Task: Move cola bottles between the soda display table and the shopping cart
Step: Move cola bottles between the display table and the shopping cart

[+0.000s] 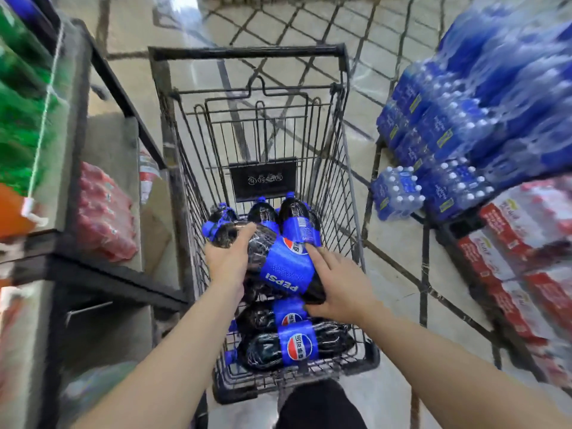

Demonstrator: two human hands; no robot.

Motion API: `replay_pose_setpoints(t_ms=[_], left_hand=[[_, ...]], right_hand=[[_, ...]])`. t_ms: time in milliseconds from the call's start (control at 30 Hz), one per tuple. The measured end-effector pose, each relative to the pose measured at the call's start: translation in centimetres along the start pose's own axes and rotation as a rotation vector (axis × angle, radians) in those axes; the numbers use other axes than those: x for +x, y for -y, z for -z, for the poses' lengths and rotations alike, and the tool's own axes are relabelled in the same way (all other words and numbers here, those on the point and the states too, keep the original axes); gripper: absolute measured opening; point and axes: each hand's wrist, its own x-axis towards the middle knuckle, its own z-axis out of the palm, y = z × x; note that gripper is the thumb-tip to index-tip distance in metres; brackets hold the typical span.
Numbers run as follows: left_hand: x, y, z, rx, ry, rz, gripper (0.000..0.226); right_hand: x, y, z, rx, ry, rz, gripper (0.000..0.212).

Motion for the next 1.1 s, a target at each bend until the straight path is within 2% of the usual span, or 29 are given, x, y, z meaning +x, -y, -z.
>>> replay_pose_setpoints(t_ms=[133,333,467,533,733,867,1033,1100], left_hand=[[-6.1,-2.4,3.7,-0.065,0.043,-0.059,0.099],[-14.5,-5.2,8.6,-0.122,0.084,-0.118,0.116],[-19.5,-6.0,11.1,-0.125,0.083,-0.143,0.106],[-21.6,-6.2,12.1,-0.166,0.099,-0.156,0.117],[-27.8,-6.1,14.8,-0.234,0.08,-0.281,0.131],[-31.8,-5.4,16.5,-0.297,0.031,-0.337,0.132],[-36.9,-3.2,19.8,-0.375,-0.071,-0.408,0.119],[-40.6,-2.5,21.4,-0.4,-0.149,-0.409,0.105]], right_hand=[[-5.1,3.4,3.7,-0.016,-0.053,0.012,0.124],[-12.4,7.0,7.9,-0.051,-0.17,0.038,0.123],[-17.2,8.7,10.5,-0.061,-0.216,0.071,0.121],[-19.3,9.2,11.3,-0.05,-0.247,0.09,0.12],[-24.8,10.3,14.1,-0.086,-0.321,0.167,0.12],[-27.7,10.6,15.5,-0.108,-0.332,0.255,0.122],[-30.9,11.3,16.1,-0.146,-0.33,0.4,0.122],[-32.7,12.0,16.0,-0.173,-0.334,0.476,0.122]])
